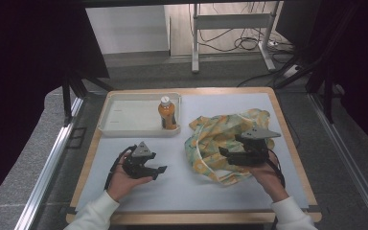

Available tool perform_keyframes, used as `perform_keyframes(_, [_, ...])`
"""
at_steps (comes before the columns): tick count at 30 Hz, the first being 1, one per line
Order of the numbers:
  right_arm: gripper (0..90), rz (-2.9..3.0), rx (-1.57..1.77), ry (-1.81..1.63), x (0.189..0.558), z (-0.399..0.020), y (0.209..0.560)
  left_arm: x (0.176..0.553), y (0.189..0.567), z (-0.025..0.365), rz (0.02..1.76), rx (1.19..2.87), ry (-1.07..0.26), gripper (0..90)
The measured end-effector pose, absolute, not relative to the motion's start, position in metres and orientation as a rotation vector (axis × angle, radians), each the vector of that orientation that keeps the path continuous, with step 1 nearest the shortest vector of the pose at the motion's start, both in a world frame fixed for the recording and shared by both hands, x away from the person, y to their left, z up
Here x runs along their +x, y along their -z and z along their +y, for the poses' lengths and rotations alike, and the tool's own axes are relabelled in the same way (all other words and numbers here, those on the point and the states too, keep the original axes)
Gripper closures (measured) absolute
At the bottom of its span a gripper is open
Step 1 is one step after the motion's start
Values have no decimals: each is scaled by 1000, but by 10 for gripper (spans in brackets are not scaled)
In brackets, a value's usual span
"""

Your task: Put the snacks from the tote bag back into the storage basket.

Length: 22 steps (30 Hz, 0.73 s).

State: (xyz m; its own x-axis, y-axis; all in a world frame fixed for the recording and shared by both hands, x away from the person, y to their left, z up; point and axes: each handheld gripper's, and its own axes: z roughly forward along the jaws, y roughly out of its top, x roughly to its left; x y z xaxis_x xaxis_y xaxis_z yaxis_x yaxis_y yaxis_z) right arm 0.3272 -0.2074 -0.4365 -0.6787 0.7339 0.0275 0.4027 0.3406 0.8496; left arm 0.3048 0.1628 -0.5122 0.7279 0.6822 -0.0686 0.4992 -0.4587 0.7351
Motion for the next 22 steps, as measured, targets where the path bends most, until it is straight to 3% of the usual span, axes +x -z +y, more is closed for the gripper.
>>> perform_keyframes(22, [216, 2231, 1051, -1260, 327, -218, 443, 305, 512, 164, 888, 2152, -299, 306])
